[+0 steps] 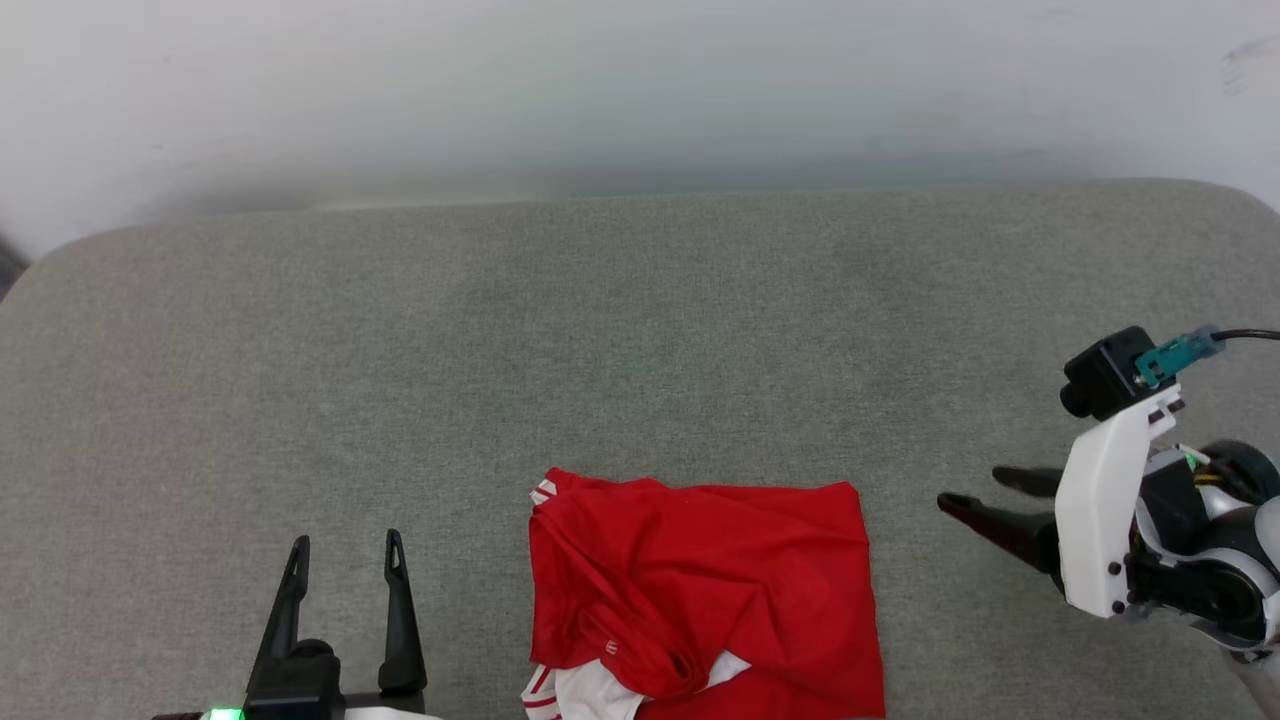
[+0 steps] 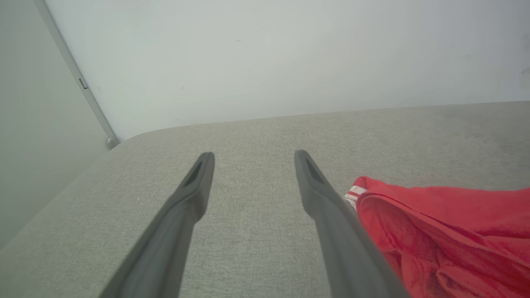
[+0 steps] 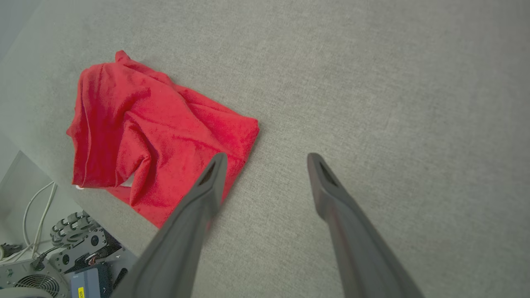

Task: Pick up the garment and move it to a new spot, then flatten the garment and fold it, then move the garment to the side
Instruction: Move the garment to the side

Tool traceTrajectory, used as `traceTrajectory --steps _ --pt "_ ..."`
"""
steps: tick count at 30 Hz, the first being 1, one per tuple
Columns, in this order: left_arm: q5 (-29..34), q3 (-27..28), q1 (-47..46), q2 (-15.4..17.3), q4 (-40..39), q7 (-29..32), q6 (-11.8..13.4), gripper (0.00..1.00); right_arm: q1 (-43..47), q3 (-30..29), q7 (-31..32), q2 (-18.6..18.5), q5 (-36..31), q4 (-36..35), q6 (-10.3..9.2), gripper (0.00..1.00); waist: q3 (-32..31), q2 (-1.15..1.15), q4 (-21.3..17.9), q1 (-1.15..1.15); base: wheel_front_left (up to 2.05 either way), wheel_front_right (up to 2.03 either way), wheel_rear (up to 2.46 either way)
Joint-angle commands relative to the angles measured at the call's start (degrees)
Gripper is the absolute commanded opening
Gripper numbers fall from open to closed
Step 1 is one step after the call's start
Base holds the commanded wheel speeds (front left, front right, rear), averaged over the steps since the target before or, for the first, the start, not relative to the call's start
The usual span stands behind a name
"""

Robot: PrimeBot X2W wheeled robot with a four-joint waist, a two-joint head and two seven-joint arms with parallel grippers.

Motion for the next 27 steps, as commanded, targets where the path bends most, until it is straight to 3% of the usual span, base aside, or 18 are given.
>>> traceTrajectory --steps 1,6,10,17,21,23,27 --pt "0.36 0.13 -1.18 -0.05 -0.14 -0.13 -0.3 1.0 1.02 1.01 1.87 -0.98 2.74 0.69 -0.04 1.0 1.28 0.0 0.65 0.0 0.0 0.0 0.0" --pt "0.57 -0.33 -3.98 -0.18 0.03 -0.13 -1.26 1.0 2.8 2.26 3.59 0.41 10.05 3.43 -0.03 1.0 4.47 0.0 2.12 0.0 0.0 0.0 0.0" --pt "0.66 -1.1 -6.49 -0.43 0.39 -0.13 -1.89 1.0 3.3 2.66 1.75 3.62 13.24 6.31 -0.03 1.0 7.05 0.0 3.61 0.0 0.0 0.0 0.0" --pt "0.78 -1.73 -9.37 -0.82 1.1 -0.13 -2.18 1.0 3.24 7.98 0.98 7.49 13.23 12.08 -0.08 1.0 10.38 0.0 5.84 0.0 0.0 0.0 0.0" --pt "0.73 -1.96 -10.08 -0.99 1.29 -0.13 -1.98 1.0 3.98 12.48 -0.31 7.65 10.69 15.43 -0.38 1.0 11.36 0.0 6.8 0.0 0.0 0.0 0.0" --pt "0.63 -1.93 -10.24 -1.03 1.26 -0.13 -1.86 1.0 3.68 13.44 -2.17 7.8 10.38 16.57 -0.45 0.01 11.52 0.0 6.97 0.0 0.0 0.0 0.0" --pt "0.54 -1.77 -9.47 -1.06 1.7 -0.13 -1.86 1.0 1.95 14.95 -4.25 7.19 10.72 16.46 -0.43 0.0 10.35 0.0 6.99 0.0 0.0 0.0 0.0"
